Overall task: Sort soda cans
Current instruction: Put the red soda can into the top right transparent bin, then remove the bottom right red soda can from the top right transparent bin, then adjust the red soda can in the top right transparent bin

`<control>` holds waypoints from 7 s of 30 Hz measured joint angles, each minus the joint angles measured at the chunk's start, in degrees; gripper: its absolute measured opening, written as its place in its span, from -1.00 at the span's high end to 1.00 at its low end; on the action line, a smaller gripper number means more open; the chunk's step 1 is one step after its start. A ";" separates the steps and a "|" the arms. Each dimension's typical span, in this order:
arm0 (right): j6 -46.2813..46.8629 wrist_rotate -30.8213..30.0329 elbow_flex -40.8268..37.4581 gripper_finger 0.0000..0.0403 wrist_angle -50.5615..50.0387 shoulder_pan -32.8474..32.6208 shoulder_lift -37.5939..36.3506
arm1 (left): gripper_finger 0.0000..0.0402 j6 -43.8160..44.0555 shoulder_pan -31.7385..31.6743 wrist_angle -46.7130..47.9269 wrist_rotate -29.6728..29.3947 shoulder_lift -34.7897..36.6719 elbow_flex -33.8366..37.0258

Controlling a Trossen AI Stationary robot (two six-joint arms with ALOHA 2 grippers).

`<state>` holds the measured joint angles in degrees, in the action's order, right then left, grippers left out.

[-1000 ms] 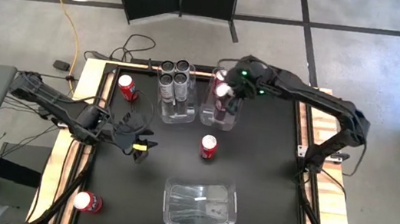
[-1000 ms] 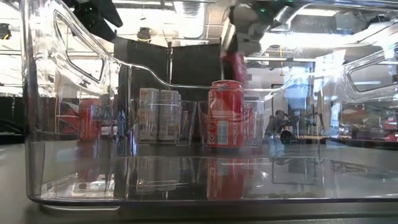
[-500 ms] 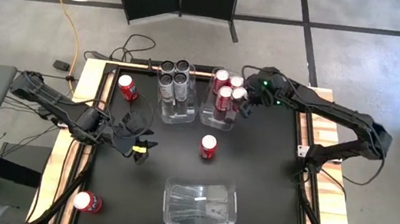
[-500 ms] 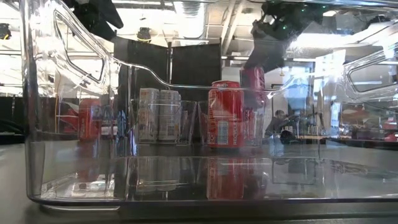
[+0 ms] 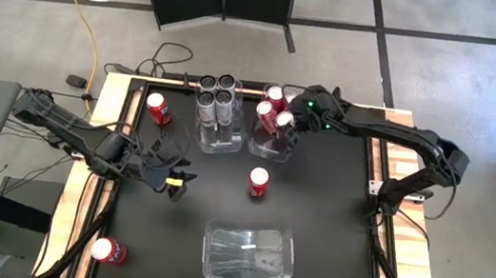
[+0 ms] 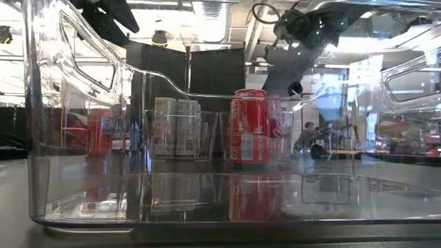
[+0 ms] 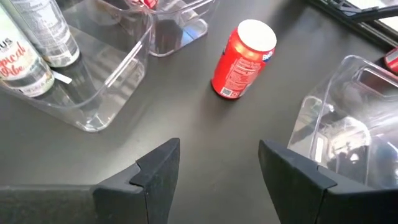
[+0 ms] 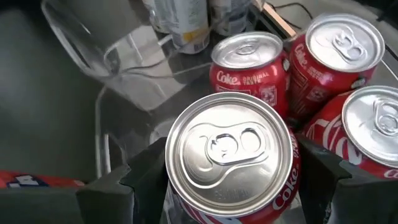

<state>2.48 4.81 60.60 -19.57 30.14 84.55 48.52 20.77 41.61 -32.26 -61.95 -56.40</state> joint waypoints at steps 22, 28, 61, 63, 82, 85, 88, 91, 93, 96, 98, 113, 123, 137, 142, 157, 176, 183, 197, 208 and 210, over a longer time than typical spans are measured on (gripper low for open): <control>-4.30 7.75 0.04 -0.33 1.37 7.92 1.64 | -0.06 -0.90 -2.91 -2.35 -0.36 0.00 0.02; -3.56 9.15 0.04 -0.47 1.88 7.54 5.86 | -0.06 -0.82 -2.91 -2.63 -0.34 0.00 0.02; -9.88 2.46 2.80 -0.76 -1.33 -4.97 3.17 | -0.06 -11.28 -8.76 -7.09 -0.10 0.02 0.04; -10.70 2.45 3.28 -0.69 -1.18 -5.98 4.53 | -0.06 -10.73 -9.35 -7.99 0.21 0.01 0.04; -5.63 -0.28 18.75 -0.43 -15.22 -7.37 15.99 | -0.06 -7.13 -9.48 -8.04 0.65 0.01 0.04; -5.39 -5.49 19.47 -0.39 -19.61 -6.99 14.62 | -0.06 -7.13 -9.48 -8.01 0.62 0.02 0.04; -3.53 -11.08 19.71 -0.39 -21.71 -6.40 11.49 | -0.06 -7.13 -9.48 -7.93 0.64 0.02 0.04; 0.54 -14.58 19.77 -0.40 -21.03 -5.19 9.00 | -0.06 -7.38 -9.46 -7.77 0.62 0.02 0.04; 3.99 -14.77 19.78 -0.40 -19.73 -4.02 8.74 | -0.06 -7.52 -9.47 -7.73 0.62 0.02 0.04; 10.63 -13.94 19.76 -0.40 -20.86 -2.06 9.08 | -0.06 -7.21 -9.80 -7.73 0.63 0.02 0.04; 14.74 -13.28 19.74 -0.40 -22.88 -0.87 9.47 | -0.07 -6.70 -9.92 -7.55 0.62 0.00 0.04; 18.07 -6.28 16.92 -0.77 -19.17 1.08 10.41 | -0.33 -5.31 -9.92 -3.41 0.62 0.02 0.04; 20.43 -8.33 16.81 -0.90 -21.25 -0.03 12.55 | -0.44 -5.82 -9.92 2.00 0.62 0.02 0.04; 24.98 -9.48 16.83 -0.59 -20.68 -0.45 17.54 | -0.44 -11.16 -9.99 6.18 0.47 0.02 0.04; 25.10 -11.11 16.79 -0.36 -20.91 -0.52 14.75 | -0.44 -14.28 -9.99 6.55 0.45 0.02 0.04; 30.32 -25.16 16.15 -0.36 -45.02 -3.95 -4.96 | -0.44 -15.45 -9.99 6.44 -1.58 0.02 0.04; 43.16 -21.01 -11.16 -0.37 -23.48 -11.17 -9.16 | -0.44 -13.58 -13.90 3.48 -4.55 0.02 0.04; 44.33 -19.35 -11.17 -0.89 -22.74 -11.35 -7.39 | -0.44 -13.58 -16.41 3.51 -4.71 0.02 0.04; 58.40 -21.62 -0.87 -0.81 -25.79 -8.47 -14.54 | -0.44 -15.55 -16.39 3.99 -4.63 0.02 0.04; 56.14 -16.69 6.81 -0.81 -16.23 -5.93 -9.36 | -0.44 -17.88 -17.30 3.86 -4.65 0.02 0.04; 56.49 -14.74 8.58 -0.81 -13.97 -5.93 -6.08 | -0.44 -17.88 -18.12 3.86 -4.67 0.02 0.04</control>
<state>58.97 -9.94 69.18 -33.54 24.21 78.47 30.63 2.66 45.47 -36.93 -61.93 -56.36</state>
